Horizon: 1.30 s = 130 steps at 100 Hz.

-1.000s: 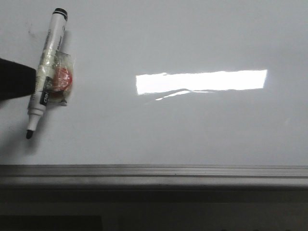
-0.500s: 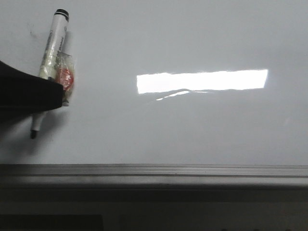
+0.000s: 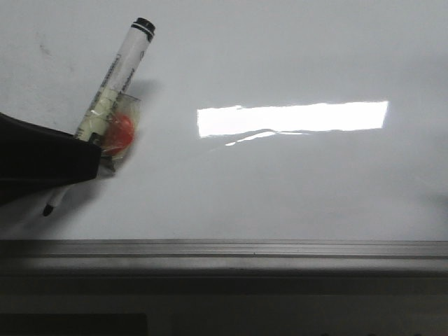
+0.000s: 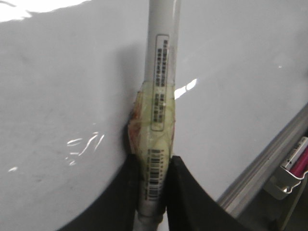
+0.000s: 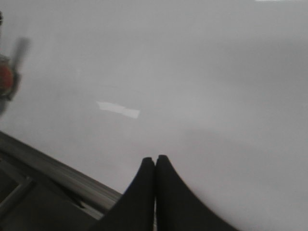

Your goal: Write number 3 on whiteboard

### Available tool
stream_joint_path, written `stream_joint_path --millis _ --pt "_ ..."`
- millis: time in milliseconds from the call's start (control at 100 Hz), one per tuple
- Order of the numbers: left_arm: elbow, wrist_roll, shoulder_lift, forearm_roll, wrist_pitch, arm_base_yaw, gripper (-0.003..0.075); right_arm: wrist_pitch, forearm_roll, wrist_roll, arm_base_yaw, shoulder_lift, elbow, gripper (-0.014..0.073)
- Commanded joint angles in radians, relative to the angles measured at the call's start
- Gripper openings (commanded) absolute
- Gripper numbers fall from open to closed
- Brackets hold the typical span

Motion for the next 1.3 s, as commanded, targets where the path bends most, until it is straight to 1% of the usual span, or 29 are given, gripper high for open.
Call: stream_joint_path --millis 0,30,40,80,140,180,190,210,220,260,290,320,490,630,780,850,900,920,960,990,1010,1020,1030,1050,1150,1200,1250,1270,1290 --pt "-0.028 -0.006 -0.029 0.121 -0.086 -0.013 -0.002 -0.066 0.005 -0.038 0.071 0.086 -0.085 -0.0062" --pt "-0.03 -0.004 -0.029 0.15 -0.088 -0.013 -0.002 -0.066 0.005 -0.043 0.098 0.112 -0.112 -0.0052" --pt "-0.033 -0.004 -0.029 0.184 -0.088 -0.013 -0.002 -0.064 0.005 -0.046 0.105 0.119 -0.117 -0.0047" --pt "-0.038 -0.004 -0.029 0.243 -0.088 -0.013 -0.002 -0.061 0.003 -0.066 0.139 0.153 -0.144 -0.0012" --pt "-0.047 -0.004 -0.029 0.323 -0.088 -0.013 -0.002 -0.059 0.003 -0.081 0.206 0.214 -0.19 0.0108" --pt "-0.054 -0.002 -0.029 0.373 -0.09 -0.013 -0.002 -0.059 0.003 -0.087 0.238 0.242 -0.22 0.0219" --pt "-0.056 -0.002 -0.029 0.381 -0.09 -0.013 -0.002 -0.057 0.003 -0.087 0.25 0.253 -0.229 0.0259" --pt "-0.061 -0.002 -0.029 0.405 -0.09 -0.013 -0.002 -0.055 0.003 -0.089 0.268 0.267 -0.238 0.0298" --pt "-0.062 -0.002 -0.029 0.414 -0.09 -0.013 -0.002 -0.055 0.003 -0.089 0.273 0.272 -0.247 0.0336" --pt "-0.069 0.0 -0.029 0.464 -0.09 -0.013 -0.002 -0.049 0.003 -0.089 0.305 0.299 -0.274 0.0433" --pt "-0.073 0.0 -0.029 0.495 -0.09 -0.013 -0.002 -0.039 0.003 -0.091 0.324 0.316 -0.293 0.0475" --pt "-0.08 0.002 -0.029 0.528 -0.088 -0.013 -0.002 -0.025 0.003 -0.091 0.341 0.332 -0.311 0.0493" --pt "-0.086 0.002 -0.029 0.586 -0.088 -0.013 -0.002 -0.011 0.003 -0.091 0.418 0.434 -0.397 0.0435" --pt "-0.086 0.002 -0.029 0.586 -0.089 -0.013 -0.002 -0.021 0.003 -0.091 0.461 0.501 -0.438 0.0423" --pt "-0.086 0.002 -0.029 0.592 -0.092 -0.013 -0.002 -0.059 0.002 -0.101 0.469 0.553 -0.455 0.0422" --pt "-0.086 0.002 -0.029 0.592 -0.096 -0.013 -0.002 -0.059 0.002 -0.101 0.469 0.571 -0.461 0.0395" --pt "-0.086 0.002 -0.029 0.592 -0.098 -0.013 -0.002 -0.061 0.002 -0.101 0.469 0.579 -0.461 0.0352" --pt "-0.086 0.002 -0.029 0.592 -0.098 -0.013 -0.002 -0.061 0.002 -0.101 0.469 0.581 -0.461 0.0322" --pt "-0.086 0.002 -0.029 0.593 -0.098 -0.013 -0.002 -0.061 0.002 -0.101 0.469 0.586 -0.461 0.0215" --pt "-0.086 0.002 -0.029 0.594 -0.098 -0.013 -0.002 -0.061 0.002 -0.101 0.469 0.586 -0.461 0.0153" --pt "-0.086 0.002 -0.029 0.594 -0.098 -0.013 -0.002 -0.063 0.002 -0.101 0.469 0.586 -0.461 0.0059" --pt "-0.086 0.002 -0.029 0.597 -0.098 -0.013 -0.002 -0.063 0.002 -0.101 0.469 0.586 -0.461 0.0035" --pt "-0.086 0.002 -0.029 0.597 -0.098 -0.013 -0.002 -0.063 0.002 -0.101 0.469 0.586 -0.461 -0.0014" --pt "-0.086 0.002 -0.029 0.597 -0.098 -0.013 -0.002 -0.063 0.002 -0.101 0.469 0.586 -0.461 -0.0075" --pt "-0.086 0.002 -0.029 0.597 -0.098 -0.013 -0.0017 -0.058 0.002 -0.101 0.469 0.586 -0.461 -0.0063" --pt "-0.086 0.002 -0.029 0.597 -0.098 -0.013 0.0008 -0.056 0.002 -0.101 0.469 0.586 -0.461 -0.0063" --pt "-0.086 0.002 -0.029 0.597 -0.098 -0.013 0.0076 -0.056 0.002 -0.101 0.469 0.586 -0.461 -0.0064" --pt "-0.086 0.002 -0.029 0.597 -0.098 -0.013 0.0115 -0.056 0.002 -0.101 0.469 0.586 -0.461 -0.0065" --pt "-0.086 0.002 -0.032 0.587 -0.098 -0.013 0.0175 -0.056 -0.004 -0.101 0.469 0.586 -0.461 -0.0065"
